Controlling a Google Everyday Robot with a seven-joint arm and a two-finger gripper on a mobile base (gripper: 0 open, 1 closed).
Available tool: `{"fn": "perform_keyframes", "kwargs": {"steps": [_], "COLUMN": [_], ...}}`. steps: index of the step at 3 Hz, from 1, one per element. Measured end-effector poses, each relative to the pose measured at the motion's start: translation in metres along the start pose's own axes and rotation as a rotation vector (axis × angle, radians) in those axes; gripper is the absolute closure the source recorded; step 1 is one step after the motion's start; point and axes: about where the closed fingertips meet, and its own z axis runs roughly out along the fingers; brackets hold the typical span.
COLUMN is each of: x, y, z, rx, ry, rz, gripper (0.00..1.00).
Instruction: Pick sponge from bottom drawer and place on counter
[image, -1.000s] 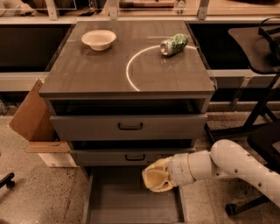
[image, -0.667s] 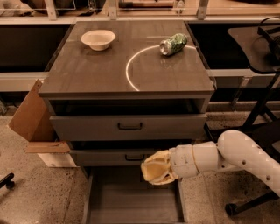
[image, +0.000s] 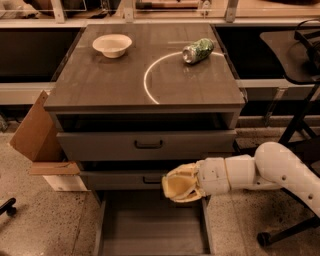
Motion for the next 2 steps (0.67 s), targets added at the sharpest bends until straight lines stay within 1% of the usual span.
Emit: {"fn": "perform_keyframes", "kwargs": {"steps": [1, 2], "x": [-0.022, -0.057], "y": [-0.047, -0.097], "z": [-0.027, -0.063], "rx": [0.068, 0.126], "ry": [-0.088, -0.122], "rz": [0.0, -0.036], "gripper": [1.0, 1.0]}}
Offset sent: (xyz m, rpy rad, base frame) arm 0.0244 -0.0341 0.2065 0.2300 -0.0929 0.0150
